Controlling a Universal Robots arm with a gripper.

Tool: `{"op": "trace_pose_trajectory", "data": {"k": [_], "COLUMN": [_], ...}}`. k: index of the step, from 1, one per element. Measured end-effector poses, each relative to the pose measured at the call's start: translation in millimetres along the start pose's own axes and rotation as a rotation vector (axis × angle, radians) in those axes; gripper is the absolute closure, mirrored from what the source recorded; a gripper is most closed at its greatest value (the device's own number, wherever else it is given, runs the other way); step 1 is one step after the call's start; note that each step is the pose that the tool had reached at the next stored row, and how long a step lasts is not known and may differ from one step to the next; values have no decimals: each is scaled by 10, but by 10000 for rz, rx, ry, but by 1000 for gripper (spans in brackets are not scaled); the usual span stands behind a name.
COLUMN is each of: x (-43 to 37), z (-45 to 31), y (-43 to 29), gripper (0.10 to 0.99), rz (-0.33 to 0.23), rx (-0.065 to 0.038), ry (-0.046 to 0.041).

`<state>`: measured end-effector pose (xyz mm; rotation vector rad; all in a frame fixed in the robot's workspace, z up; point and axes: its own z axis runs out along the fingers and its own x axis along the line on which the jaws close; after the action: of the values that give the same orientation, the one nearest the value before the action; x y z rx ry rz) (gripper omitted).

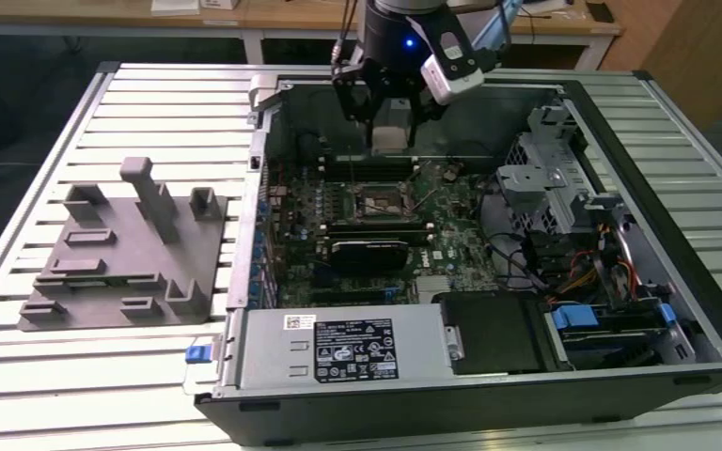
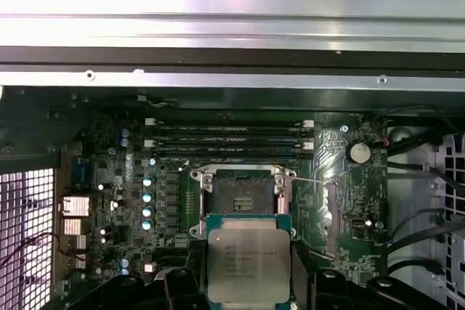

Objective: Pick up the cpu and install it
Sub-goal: 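Pick up the cpu and move it towards the insertion slot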

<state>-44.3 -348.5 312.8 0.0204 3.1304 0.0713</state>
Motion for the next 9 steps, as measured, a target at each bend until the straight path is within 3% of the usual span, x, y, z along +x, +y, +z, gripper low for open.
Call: {"op": "trace_pose_trajectory", "data": {"k": [9], "x": [-11], "z": [80], "y": [-3], "gripper": [545], "rz": [0], "rx": [0], "ry": [0]}}
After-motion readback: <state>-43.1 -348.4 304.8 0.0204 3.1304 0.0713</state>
